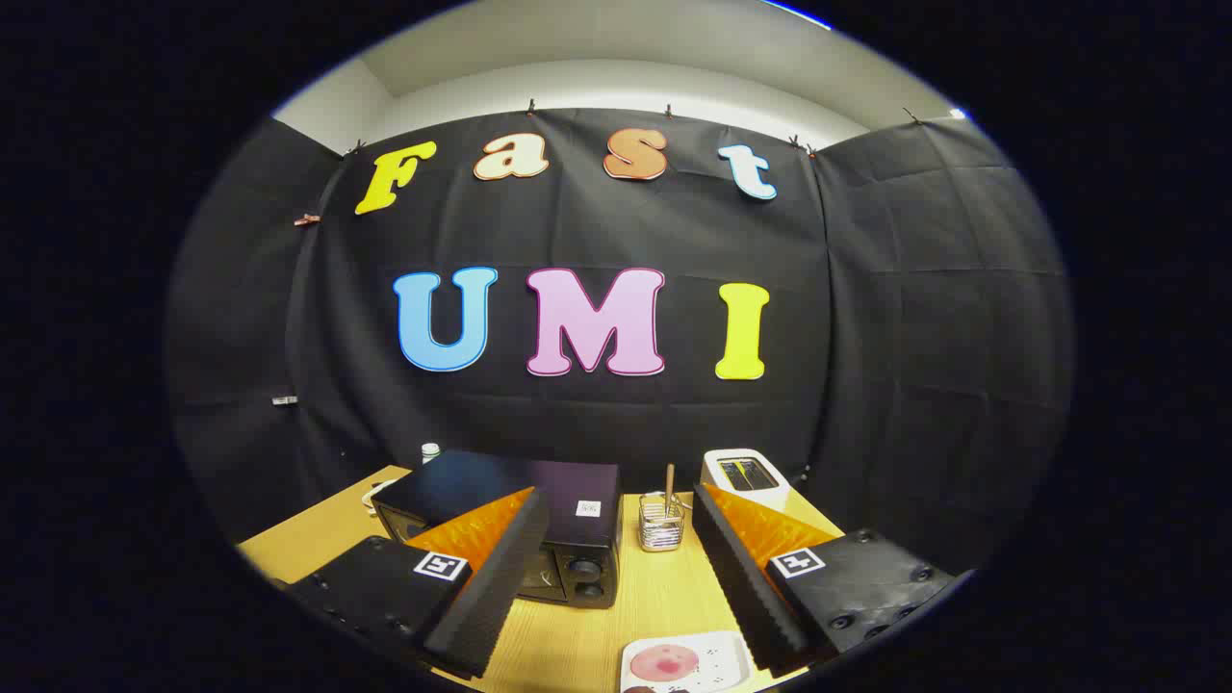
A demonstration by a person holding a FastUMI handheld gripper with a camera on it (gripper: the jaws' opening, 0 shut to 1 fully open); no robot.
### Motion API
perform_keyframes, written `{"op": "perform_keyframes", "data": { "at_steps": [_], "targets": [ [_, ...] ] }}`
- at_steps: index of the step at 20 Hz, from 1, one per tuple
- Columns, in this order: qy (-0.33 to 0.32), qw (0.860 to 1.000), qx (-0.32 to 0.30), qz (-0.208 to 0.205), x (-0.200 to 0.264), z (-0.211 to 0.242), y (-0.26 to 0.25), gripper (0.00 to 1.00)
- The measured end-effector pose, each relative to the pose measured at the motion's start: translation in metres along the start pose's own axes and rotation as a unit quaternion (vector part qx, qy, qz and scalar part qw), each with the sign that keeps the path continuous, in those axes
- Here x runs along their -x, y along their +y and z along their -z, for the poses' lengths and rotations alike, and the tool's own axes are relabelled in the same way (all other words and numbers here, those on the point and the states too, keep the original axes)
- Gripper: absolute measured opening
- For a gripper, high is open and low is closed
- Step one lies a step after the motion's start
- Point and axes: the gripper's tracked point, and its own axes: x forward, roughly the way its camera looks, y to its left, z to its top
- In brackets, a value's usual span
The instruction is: Open the toaster oven, put the food inside, and close the toaster oven door.
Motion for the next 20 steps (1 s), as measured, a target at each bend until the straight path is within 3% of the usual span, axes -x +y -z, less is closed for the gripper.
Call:
{"op": "perform_keyframes", "data": {
  "at_steps": [20],
  "targets": [
    [0.001,1.0,-0.002,0.013,0.01,0.02,0.007,0.98]
  ]
}}
